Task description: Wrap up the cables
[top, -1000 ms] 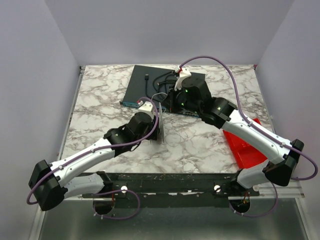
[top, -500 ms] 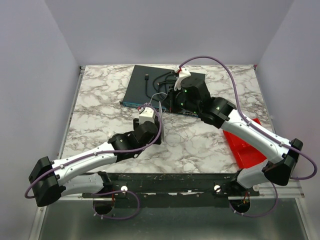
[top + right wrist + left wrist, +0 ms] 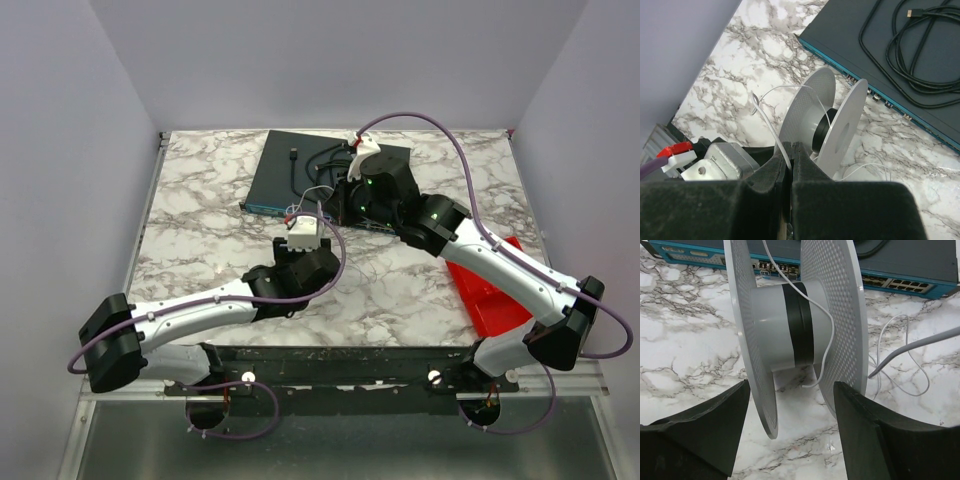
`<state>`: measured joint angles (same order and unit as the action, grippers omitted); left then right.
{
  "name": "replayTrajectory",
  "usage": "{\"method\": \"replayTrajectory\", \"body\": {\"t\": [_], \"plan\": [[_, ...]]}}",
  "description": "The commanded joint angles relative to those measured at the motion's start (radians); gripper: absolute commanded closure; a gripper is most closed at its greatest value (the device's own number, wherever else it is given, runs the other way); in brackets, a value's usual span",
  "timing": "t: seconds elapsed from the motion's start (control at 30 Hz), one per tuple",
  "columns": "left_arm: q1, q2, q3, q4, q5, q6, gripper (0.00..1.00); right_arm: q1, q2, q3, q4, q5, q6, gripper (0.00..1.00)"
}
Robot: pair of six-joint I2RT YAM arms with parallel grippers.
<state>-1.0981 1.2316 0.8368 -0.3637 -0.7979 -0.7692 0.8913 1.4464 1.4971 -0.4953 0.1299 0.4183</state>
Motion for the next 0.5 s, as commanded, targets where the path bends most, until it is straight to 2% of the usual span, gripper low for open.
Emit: {"method": "replayTrajectory", "body": {"t": [0.0,0.47], "plan": [[-0.013,0.025,0.045,-0.024,-0.097,-0.036,0.32,0.011,0.002,0.034,-0.015,0.023,0.001,0.99],[-0.012,0.126,0.135,-0.114,-0.145,-0.064,0.43,0.014,-0.012,0.023,-0.018,0.018,0.005,0.99]]}}
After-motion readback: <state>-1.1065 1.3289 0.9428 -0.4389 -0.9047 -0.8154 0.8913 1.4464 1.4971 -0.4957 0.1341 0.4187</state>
